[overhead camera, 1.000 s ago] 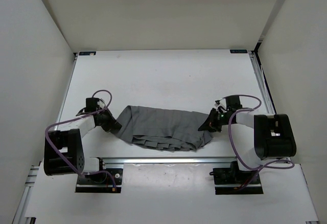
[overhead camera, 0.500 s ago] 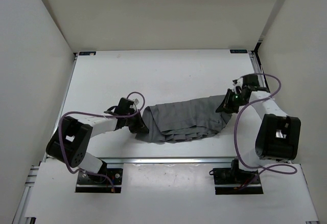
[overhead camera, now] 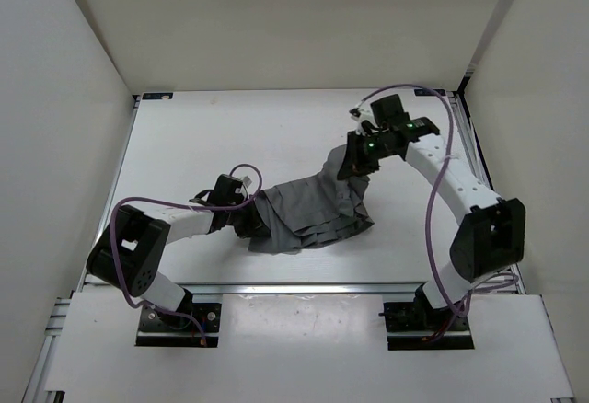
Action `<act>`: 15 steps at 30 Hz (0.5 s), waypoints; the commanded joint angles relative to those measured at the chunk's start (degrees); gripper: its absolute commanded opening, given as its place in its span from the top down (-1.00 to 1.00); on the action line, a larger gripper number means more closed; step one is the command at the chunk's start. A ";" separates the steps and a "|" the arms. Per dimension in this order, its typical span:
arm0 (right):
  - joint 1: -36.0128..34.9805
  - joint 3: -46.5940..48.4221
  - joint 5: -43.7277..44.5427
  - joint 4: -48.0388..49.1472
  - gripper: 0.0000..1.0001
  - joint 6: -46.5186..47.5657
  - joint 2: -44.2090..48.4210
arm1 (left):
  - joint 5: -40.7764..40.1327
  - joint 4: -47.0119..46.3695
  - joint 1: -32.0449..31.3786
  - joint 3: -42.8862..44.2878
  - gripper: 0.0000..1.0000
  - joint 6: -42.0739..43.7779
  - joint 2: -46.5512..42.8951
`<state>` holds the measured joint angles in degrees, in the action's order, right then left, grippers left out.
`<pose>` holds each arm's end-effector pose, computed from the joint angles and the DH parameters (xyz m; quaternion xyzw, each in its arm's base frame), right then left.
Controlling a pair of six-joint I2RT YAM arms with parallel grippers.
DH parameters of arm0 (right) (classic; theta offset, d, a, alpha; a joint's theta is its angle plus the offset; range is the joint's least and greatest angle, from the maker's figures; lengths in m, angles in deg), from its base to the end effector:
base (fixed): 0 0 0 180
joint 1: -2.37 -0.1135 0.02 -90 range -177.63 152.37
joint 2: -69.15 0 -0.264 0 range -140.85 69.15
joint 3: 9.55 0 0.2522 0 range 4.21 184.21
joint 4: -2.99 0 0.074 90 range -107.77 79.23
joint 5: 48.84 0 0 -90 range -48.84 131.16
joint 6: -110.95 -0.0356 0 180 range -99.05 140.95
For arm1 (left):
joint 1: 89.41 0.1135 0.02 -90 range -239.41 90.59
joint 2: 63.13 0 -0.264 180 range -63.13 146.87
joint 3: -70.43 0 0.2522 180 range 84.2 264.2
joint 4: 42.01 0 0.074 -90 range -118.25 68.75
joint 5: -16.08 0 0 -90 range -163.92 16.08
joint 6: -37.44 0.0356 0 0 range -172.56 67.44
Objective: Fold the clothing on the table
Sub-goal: Fold the skirt
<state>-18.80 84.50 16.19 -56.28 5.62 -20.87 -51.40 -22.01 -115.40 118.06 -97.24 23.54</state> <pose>0.3044 0.1340 0.3079 -0.1120 0.9273 0.2873 0.2124 0.2237 -0.1242 0.1265 -0.1021 0.9411 -0.3049 0.1047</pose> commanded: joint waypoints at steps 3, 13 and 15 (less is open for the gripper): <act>-7.38 6.35 -4.82 -0.28 1.00 -3.03 -8.23 | -0.64 -1.76 0.77 -0.82 1.00 -0.40 -0.45; -15.39 19.10 -9.39 -0.54 0.99 -3.82 -25.02 | -0.46 -1.76 2.62 -2.14 1.00 -0.31 -2.39; -15.83 21.30 -10.53 -1.41 1.00 -3.65 -27.56 | -0.29 -1.85 3.06 -2.84 1.00 0.03 -2.56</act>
<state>-33.97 101.20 9.48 -56.65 2.82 -46.73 -50.85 -23.87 -113.22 116.47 -97.94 22.82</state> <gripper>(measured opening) 0.093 0.017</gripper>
